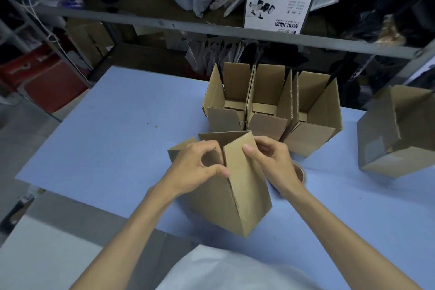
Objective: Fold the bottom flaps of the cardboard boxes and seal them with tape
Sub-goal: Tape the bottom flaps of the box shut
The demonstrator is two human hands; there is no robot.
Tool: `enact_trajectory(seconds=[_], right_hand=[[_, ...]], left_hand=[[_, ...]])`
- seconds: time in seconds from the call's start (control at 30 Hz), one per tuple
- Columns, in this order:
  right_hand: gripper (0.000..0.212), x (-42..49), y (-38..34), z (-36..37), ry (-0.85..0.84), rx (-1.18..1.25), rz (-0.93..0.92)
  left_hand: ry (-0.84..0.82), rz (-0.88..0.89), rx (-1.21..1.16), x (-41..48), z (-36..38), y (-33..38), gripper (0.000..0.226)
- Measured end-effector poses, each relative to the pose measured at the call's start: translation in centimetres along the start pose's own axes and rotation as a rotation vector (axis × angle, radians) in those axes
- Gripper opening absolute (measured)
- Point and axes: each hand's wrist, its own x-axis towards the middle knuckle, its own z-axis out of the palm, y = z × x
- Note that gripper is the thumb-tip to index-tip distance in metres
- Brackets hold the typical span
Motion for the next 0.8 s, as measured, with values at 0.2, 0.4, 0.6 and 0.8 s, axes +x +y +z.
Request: enact_trajectory(seconds=[0.2,0.4,0.6,0.8], right_hand=[[0.058,-0.7,1.5,-0.7,-0.118,-0.124,-0.072],[0.042,-1.5,3.1,-1.4,-0.250,-0.166,-0.078],[0.039,-1.9,5.8,0.7,-0.018,-0.198,-0.034],[0.031,-0.6,7.2,2.3,0.118,-0.362,0.046]], left_hand=[[0.198,-0.145,-0.092,1.8,-0.2,0.5,0.027],[0.292,-0.449,-0.084,3.4,0.9,-1.5,0.030],[0.120,-0.244,0.021,4.1,2.8,-3.3,0.045],[-0.162,-0.180,0.141,7.3,3.8,-4.1,0.005]])
